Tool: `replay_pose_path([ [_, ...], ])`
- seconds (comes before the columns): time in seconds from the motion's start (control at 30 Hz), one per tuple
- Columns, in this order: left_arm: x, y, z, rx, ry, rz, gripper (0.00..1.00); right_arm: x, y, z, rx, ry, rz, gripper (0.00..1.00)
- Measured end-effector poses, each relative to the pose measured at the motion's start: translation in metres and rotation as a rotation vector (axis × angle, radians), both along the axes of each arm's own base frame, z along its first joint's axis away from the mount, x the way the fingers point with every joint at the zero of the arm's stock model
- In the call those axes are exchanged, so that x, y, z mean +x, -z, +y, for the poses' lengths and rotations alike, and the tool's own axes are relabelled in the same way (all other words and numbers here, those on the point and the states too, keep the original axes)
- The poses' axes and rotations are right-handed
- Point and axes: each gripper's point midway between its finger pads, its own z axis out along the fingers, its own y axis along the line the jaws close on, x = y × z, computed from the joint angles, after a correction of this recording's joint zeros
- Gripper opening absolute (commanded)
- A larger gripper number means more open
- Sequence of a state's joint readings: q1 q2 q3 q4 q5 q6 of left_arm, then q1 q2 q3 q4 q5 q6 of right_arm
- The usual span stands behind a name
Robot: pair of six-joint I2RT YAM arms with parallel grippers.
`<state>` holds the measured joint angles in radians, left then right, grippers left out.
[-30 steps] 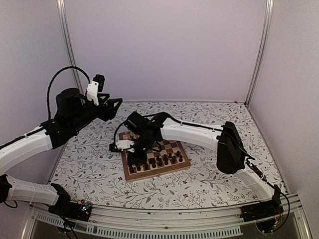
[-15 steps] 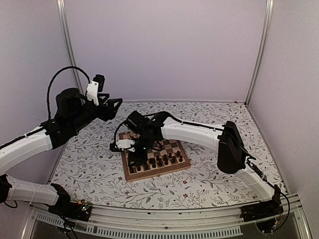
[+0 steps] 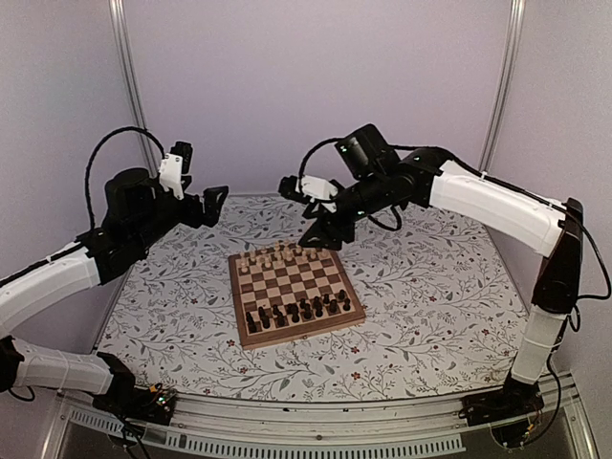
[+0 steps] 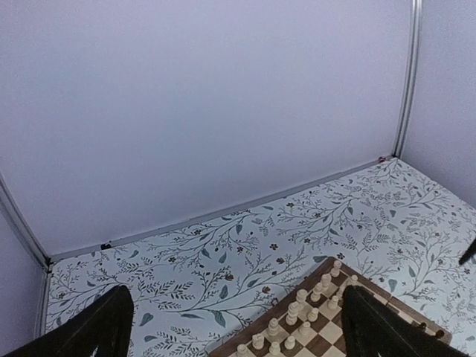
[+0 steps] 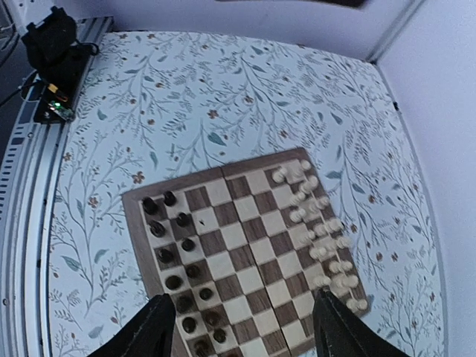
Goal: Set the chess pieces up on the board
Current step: Reset both arms
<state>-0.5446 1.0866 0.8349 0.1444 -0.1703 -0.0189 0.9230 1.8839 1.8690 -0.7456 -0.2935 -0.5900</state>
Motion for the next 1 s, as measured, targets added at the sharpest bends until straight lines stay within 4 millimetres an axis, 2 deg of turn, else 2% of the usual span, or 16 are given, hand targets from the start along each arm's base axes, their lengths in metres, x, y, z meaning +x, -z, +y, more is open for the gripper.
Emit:
replay_pose_path([
  [0.07,0.004,0.000,0.008,-0.002,-0.026,0.001,0.99,0.030,0.002,-0.032,0.007,0.097,-0.005,0.75],
  [0.13,0.009,0.002,0.017,-0.008,-0.062,0.008,0.99,0.053,0.016,-0.066,-0.013,0.194,0.001,0.80],
  [0.17,0.012,0.004,0.022,-0.013,-0.080,0.016,0.99,0.062,0.026,-0.084,-0.029,0.242,0.006,0.91],
  [0.2,0.015,0.007,0.025,-0.015,-0.092,0.026,0.99,0.068,0.032,-0.098,-0.041,0.279,0.008,0.98],
  [0.23,0.019,0.013,0.029,-0.014,-0.108,0.046,0.99,0.074,0.041,-0.117,-0.055,0.328,0.010,0.99],
  [0.3,0.026,0.024,0.034,-0.012,-0.127,0.088,0.99,0.081,0.045,-0.146,-0.058,0.405,0.000,0.99],
  [0.37,0.028,0.032,0.036,-0.007,-0.131,0.117,0.99,0.088,0.034,-0.179,-0.019,0.496,-0.031,0.99],
  [0.43,0.028,0.036,0.036,0.001,-0.122,0.132,0.99,0.094,0.013,-0.211,0.066,0.580,-0.058,0.99],
  [0.53,0.026,0.036,0.037,0.020,-0.121,0.134,1.00,0.107,-0.024,-0.286,0.249,0.781,-0.122,0.99],
  [0.6,0.025,0.036,0.040,0.044,-0.132,0.150,0.99,0.110,-0.035,-0.328,0.333,0.913,-0.160,0.99],
  [0.63,0.025,0.033,0.041,0.055,-0.141,0.159,0.99,0.107,-0.036,-0.340,0.372,0.960,-0.169,0.99],
  [0.73,0.023,0.014,0.042,0.063,-0.154,0.150,0.99,0.095,-0.029,-0.342,0.447,0.992,-0.170,0.99],
  [0.83,0.012,-0.001,0.044,0.060,-0.141,0.131,0.99,0.088,-0.020,-0.345,0.487,1.015,-0.175,0.99],
  [0.93,-0.004,0.004,0.048,0.083,-0.119,0.121,0.99,0.089,-0.015,-0.350,0.506,1.046,-0.185,0.99],
  [1.0,-0.016,0.018,0.054,0.102,-0.116,0.121,0.99,0.091,-0.016,-0.352,0.515,1.060,-0.198,0.99],
])
